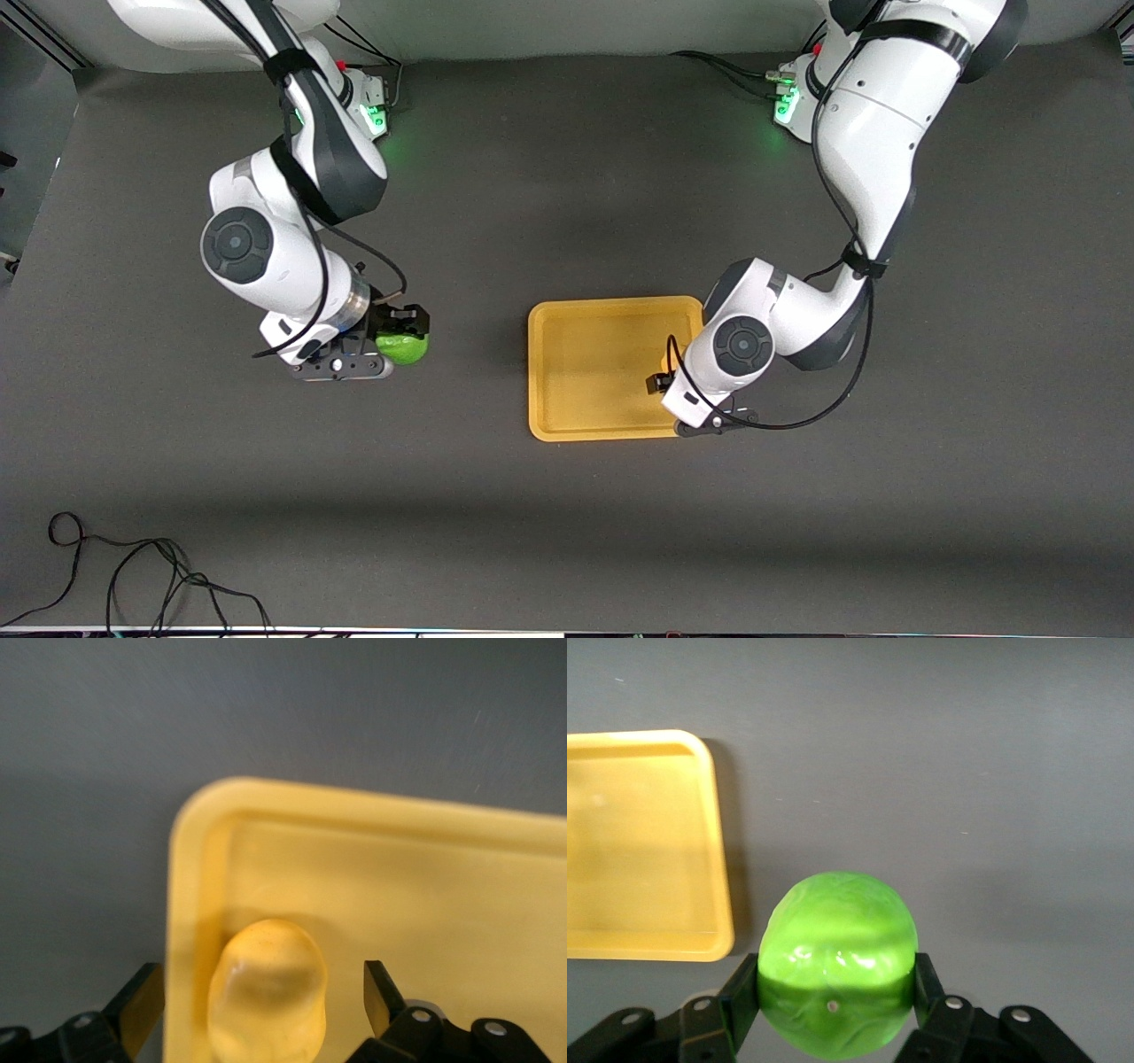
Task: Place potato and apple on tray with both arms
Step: 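Release the potato on the tray while the right gripper lifts the apple, then lower the green apple onto the tray while the left gripper withdraws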
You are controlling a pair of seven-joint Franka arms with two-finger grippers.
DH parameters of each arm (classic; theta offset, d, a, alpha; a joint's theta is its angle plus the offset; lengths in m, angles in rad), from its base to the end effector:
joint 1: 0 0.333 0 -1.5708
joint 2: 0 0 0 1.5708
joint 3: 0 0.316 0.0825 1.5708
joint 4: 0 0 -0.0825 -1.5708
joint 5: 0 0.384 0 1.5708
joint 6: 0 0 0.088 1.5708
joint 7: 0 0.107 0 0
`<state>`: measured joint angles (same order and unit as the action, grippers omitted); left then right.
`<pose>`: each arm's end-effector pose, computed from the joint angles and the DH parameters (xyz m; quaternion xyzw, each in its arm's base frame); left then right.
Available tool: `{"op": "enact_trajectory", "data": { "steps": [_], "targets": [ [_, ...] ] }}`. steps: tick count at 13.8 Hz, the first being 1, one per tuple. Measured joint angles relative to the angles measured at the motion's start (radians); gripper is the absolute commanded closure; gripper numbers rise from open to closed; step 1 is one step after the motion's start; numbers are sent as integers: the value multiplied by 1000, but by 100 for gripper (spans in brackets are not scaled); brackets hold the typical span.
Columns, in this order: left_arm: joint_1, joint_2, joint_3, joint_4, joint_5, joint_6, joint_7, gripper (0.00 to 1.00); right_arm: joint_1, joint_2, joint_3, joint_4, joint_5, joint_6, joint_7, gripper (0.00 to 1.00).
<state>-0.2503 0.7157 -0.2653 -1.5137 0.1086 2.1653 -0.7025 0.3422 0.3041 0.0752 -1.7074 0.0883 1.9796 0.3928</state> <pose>0.6308 -0.3183 0.2483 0.9947 0.0914 -0.0401 0.0241 0.5848 0.2611 0.4117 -0.9985 0.0074 0.0347 0.0412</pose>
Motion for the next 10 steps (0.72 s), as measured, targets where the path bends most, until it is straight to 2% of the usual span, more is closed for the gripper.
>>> {"op": "enact_trajectory", "data": {
  "steps": [4, 10],
  "targets": [
    [105, -149, 5, 68, 4, -177, 60, 0, 111, 108, 1, 143, 3, 1, 103, 54],
    [245, -285, 9, 112, 6, -338, 271, 0, 252, 404, 2, 460, 4, 47, 191, 54]
  ]
}}
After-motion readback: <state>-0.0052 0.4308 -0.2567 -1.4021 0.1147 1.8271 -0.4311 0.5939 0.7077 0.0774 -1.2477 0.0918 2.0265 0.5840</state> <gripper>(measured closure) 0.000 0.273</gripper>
